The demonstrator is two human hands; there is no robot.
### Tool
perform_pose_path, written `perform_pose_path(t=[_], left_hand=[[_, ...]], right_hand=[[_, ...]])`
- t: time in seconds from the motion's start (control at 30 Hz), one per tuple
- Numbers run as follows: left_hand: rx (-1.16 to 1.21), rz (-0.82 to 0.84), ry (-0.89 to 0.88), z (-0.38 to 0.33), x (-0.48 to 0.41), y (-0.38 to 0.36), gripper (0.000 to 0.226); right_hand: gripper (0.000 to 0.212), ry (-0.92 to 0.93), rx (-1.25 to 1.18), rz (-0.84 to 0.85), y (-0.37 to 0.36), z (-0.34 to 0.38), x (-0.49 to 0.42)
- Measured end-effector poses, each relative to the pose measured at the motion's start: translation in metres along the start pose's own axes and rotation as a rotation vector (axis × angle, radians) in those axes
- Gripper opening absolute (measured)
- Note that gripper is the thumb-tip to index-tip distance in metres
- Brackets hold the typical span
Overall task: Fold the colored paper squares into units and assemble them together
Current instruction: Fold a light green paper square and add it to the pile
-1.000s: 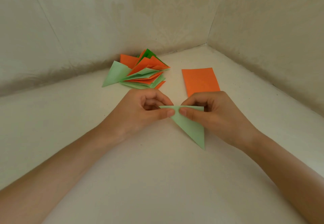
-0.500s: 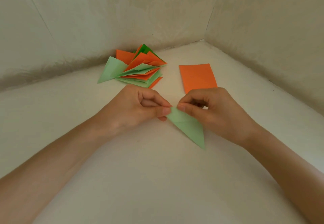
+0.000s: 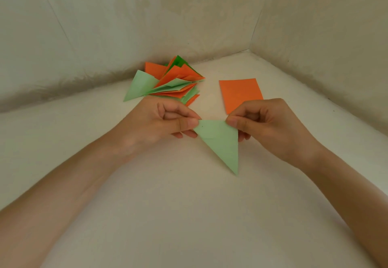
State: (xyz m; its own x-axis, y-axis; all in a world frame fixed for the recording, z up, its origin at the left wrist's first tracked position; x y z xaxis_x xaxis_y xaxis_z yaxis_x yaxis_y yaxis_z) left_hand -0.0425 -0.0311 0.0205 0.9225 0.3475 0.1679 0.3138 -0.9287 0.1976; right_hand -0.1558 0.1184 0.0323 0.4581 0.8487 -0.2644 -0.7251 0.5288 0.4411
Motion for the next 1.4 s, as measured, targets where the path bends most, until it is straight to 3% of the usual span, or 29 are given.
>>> perform_pose_path(t=[0.17, 0.27, 0.4, 0.57, 0.73, 0.83, 0.93, 1.13, 1.23, 1.4], left_hand=[[0.133, -0.029, -0.021, 0.000, -0.001, 0.003, 0.022], [0.146, -0.045, -0.016, 0.001, -0.002, 0.003, 0.021], [0.172, -0.078, -0.011, 0.002, -0.003, 0.003, 0.020], [0.186, -0.102, -0.043, 0.002, -0.002, -0.007, 0.017], [0.172, -0.012, -0.098, 0.000, -0.002, -0.012, 0.018], [0.198, 0.076, -0.148, -0.002, 0.000, -0.013, 0.031], [0.120, 0.108, -0.209, -0.002, 0.002, -0.013, 0.027], [0.069, 0.065, -0.202, -0.003, 0.005, -0.015, 0.004], [0.043, 0.031, -0.204, -0.005, 0.005, -0.014, 0.021], [0.171, 0.017, -0.094, 0.001, 0.002, -0.014, 0.018]], right_hand=[[0.011, -0.067, -0.094, -0.086, 0.000, -0.007, 0.000], [0.016, 0.012, -0.126, -0.062, -0.004, -0.002, 0.002], [0.032, 0.035, 0.022, -0.017, -0.007, -0.002, 0.002], [0.012, 0.058, 0.066, -0.027, -0.011, -0.002, 0.003], [0.036, -0.016, -0.113, -0.127, -0.006, -0.003, 0.001], [0.027, -0.142, -0.266, -0.159, -0.005, -0.005, 0.001], [0.023, -0.202, -0.340, -0.137, -0.007, -0.005, 0.002], [0.021, -0.182, -0.334, -0.161, -0.005, -0.006, 0.001], [0.022, -0.147, -0.321, -0.179, -0.005, -0.006, 0.002], [0.027, -0.102, -0.296, -0.188, -0.004, -0.003, 0.002]])
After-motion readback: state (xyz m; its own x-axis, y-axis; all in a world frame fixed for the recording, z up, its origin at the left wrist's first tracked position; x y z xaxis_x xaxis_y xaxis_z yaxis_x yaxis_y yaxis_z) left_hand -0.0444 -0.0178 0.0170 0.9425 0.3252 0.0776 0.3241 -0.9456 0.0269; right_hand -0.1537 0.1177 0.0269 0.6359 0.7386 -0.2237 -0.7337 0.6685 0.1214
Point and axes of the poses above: each hand's wrist, its own x-axis away from the middle knuckle, its own y-axis out of the back of the hand, z = x × y, the point moved 4 cm from there along -x, towards the middle knuckle, and after that the axes turned 10 degrees about y, right-handed, at the moved point
